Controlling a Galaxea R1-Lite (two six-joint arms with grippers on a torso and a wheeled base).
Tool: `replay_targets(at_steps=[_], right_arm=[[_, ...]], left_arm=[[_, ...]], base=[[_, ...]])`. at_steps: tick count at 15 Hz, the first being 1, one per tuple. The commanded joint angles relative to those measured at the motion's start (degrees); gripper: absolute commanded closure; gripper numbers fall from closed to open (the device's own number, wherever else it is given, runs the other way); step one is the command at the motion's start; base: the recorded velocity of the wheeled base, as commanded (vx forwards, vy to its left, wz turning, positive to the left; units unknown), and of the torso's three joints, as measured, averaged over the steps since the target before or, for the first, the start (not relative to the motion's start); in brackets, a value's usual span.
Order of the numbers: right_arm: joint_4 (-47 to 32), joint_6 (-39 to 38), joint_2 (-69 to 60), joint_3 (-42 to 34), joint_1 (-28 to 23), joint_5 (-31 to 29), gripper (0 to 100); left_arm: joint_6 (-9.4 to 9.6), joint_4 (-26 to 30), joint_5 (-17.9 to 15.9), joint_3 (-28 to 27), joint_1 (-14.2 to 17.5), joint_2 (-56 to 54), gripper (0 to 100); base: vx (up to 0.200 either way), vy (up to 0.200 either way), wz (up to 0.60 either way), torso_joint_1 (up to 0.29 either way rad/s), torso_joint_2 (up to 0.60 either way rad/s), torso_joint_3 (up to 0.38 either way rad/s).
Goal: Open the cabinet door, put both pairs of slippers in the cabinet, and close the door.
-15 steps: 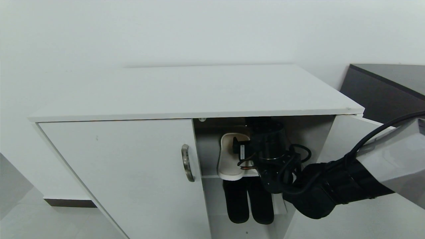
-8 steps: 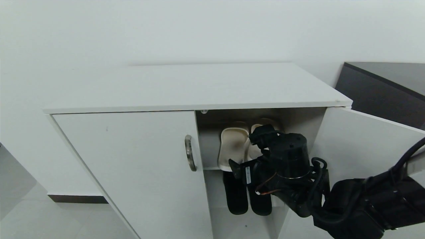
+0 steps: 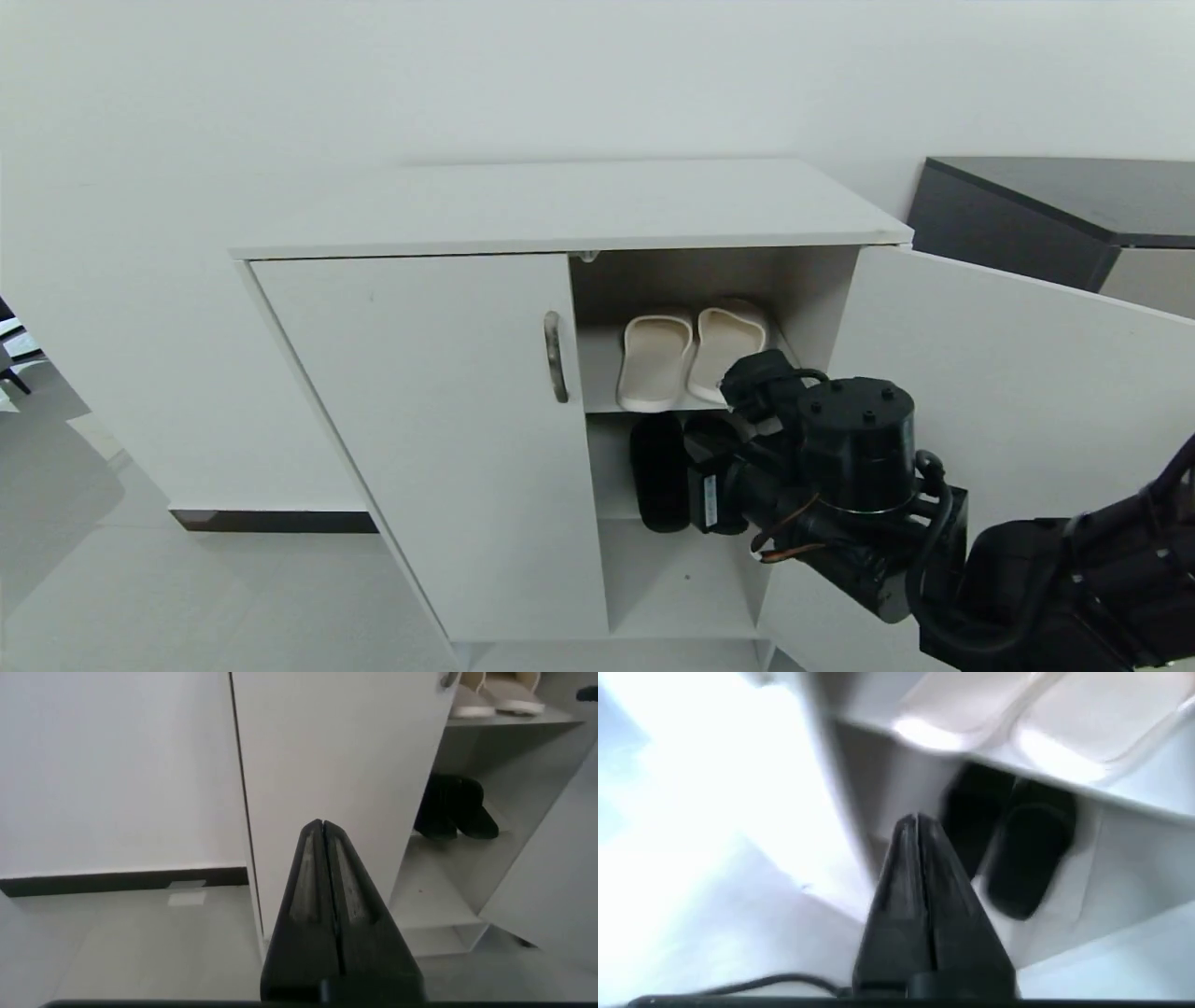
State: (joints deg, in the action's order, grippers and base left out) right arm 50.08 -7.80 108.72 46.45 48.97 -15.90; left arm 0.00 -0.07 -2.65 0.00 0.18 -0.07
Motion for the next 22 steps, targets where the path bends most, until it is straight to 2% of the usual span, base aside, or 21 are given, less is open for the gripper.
replay_targets(at_steps=[1,3,7,8,10,14,15,20,22], right_arm=[[3.6,1.2,-0.8,-5.7,-1.4,6.4,100],[5.4,1.4,-1.9,-8.7,-1.7,12.5,100],[6.8,1.2,-1.9,-13.2,-1.6,14.3,100],[12.0,2.6,-1.7,-16.9,-1.8,17.9,100],[20.4,7.3,2.8,-20.3,-3.4,19.8,100],[38.0,8.0,8.7,-25.8,-1.9,24.9,100],[39.9,8.0,9.4,-26.5,-1.5,25.1,100],[39.9,11.8,8.3,-29.5,-1.1,28.1,100],[39.9,17.5,7.9,-31.8,-1.2,28.7,100]], left_arm=[[0.0,0.0,0.0,0.0,0.0,0.1,100],[0.0,0.0,0.0,0.0,0.0,0.1,100],[0.0,0.0,0.0,0.0,0.0,0.1,100],[0.0,0.0,0.1,0.0,0.0,0.1,100],[0.0,0.0,0.1,0.0,0.0,0.1,100],[0.0,0.0,0.1,0.0,0.0,0.1,100],[0.0,0.0,0.1,0.0,0.0,0.1,100],[-0.09,0.0,0.1,0.0,0.0,0.1,100],[-0.26,0.0,0.2,0.0,0.0,0.1,100]], base=[[-0.2,0.0,0.0,-0.002,0.0,0.002],[-0.2,0.0,0.0,0.002,0.0,0.009],[-0.2,0.0,0.0,0.006,0.0,0.002],[-0.2,0.0,0.0,0.002,0.0,0.002],[0.0,0.0,0.0,0.0,0.0,0.0],[0.0,0.0,0.0,0.0,0.0,0.0],[0.0,0.0,0.0,0.0,0.0,0.0],[0.0,0.0,0.0,0.0,0.0,0.0],[0.0,0.0,0.0,0.0,0.0,0.0]])
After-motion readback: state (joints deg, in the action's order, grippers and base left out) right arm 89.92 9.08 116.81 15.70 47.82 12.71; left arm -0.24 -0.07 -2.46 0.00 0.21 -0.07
